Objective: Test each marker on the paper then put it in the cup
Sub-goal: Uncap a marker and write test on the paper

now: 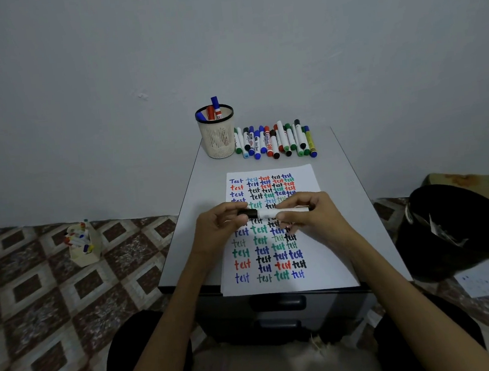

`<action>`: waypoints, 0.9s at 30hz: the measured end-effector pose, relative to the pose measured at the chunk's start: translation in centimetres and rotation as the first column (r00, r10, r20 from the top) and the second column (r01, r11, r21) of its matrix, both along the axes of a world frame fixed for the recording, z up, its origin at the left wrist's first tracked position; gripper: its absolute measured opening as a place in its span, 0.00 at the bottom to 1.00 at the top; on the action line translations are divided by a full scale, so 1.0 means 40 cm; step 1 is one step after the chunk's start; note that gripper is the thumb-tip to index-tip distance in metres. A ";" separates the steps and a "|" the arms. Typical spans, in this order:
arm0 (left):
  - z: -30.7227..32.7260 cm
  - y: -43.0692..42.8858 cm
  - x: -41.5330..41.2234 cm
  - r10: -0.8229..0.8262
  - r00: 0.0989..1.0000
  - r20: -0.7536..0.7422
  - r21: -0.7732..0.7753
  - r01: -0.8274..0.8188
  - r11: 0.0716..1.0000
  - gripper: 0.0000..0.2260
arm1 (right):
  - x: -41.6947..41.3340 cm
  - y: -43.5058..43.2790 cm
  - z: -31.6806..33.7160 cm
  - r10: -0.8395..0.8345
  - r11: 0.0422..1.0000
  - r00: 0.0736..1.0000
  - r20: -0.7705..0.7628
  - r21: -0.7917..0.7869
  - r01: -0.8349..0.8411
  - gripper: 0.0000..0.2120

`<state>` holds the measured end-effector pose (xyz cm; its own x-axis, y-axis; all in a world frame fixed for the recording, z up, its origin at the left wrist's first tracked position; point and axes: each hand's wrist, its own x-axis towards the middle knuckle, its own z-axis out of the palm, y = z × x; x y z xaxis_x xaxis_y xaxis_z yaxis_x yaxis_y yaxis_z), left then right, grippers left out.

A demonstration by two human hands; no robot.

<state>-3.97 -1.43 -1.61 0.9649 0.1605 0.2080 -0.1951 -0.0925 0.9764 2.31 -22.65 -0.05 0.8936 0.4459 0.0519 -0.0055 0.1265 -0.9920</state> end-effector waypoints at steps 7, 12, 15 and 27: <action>-0.004 0.001 0.003 -0.026 1.000 0.008 0.067 0.025 0.997 0.07 | -0.014 0.016 -0.004 -0.021 0.976 0.980 0.196 -0.208 0.062 0.10; -0.014 0.001 0.009 -0.018 0.999 0.039 0.132 0.012 0.991 0.09 | -0.016 0.026 -0.028 -0.066 0.980 0.989 0.131 -0.177 0.089 0.09; -0.017 0.002 0.009 0.002 0.995 0.095 0.150 -0.016 0.988 0.11 | -0.021 0.034 -0.030 -0.075 0.987 0.994 0.080 -0.137 0.085 0.07; -0.019 0.001 0.005 0.049 0.963 0.264 0.263 -0.121 0.957 0.09 | -0.040 0.050 0.010 -0.068 0.990 0.997 -0.033 -0.128 0.063 0.13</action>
<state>-3.75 -1.40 -2.37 0.8601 0.1417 0.4901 -0.4110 -0.3765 0.8302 0.72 -20.64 0.37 0.9214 0.3871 -0.0346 -0.0380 0.0012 -0.9993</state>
